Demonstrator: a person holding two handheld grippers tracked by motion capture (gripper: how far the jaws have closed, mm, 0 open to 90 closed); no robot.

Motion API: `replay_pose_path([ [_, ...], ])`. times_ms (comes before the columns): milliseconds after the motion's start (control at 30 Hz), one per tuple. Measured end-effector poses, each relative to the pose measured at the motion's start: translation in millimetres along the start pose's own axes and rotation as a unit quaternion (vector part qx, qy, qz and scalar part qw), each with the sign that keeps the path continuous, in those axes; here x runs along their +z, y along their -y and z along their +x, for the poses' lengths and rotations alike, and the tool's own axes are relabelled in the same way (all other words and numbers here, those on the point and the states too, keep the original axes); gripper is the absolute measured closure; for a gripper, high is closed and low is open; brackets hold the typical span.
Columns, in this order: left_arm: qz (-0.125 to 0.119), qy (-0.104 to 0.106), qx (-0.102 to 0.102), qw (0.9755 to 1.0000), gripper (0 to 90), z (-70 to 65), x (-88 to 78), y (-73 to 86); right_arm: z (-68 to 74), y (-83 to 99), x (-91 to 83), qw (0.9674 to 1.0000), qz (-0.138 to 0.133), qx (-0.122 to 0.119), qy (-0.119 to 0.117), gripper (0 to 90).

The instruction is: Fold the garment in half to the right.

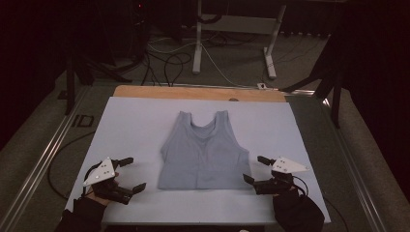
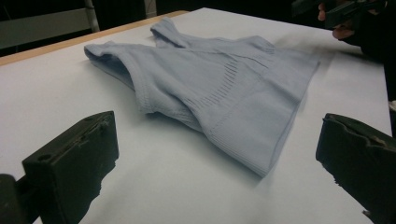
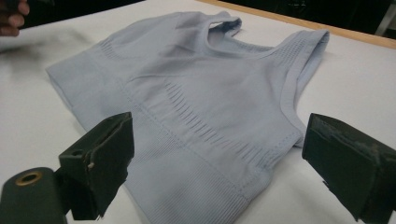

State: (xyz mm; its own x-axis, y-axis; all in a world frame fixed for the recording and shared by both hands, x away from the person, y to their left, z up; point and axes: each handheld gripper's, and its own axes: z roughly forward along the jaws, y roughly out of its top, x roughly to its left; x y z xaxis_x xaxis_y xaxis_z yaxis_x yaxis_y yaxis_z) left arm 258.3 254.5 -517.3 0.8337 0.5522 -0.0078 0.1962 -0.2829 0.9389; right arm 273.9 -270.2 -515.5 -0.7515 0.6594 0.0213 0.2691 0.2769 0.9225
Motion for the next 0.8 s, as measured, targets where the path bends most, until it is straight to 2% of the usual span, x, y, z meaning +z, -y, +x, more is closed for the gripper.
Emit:
replay_pose_path([
  [467, 0.005, 0.011, 0.005, 0.9999, 0.4, -2.1, 2.7, -1.0, 1.5, -0.8, 4.7, 0.9998, 0.003, 0.009, -0.018, 9.2],
  [800, 0.008, 0.022, 0.007, 0.9997, 0.4, -4.5, 5.2, -2.5, 3.1, -2.0, 5.6, 0.9997, 0.005, 0.004, -0.025, 9.1],
])
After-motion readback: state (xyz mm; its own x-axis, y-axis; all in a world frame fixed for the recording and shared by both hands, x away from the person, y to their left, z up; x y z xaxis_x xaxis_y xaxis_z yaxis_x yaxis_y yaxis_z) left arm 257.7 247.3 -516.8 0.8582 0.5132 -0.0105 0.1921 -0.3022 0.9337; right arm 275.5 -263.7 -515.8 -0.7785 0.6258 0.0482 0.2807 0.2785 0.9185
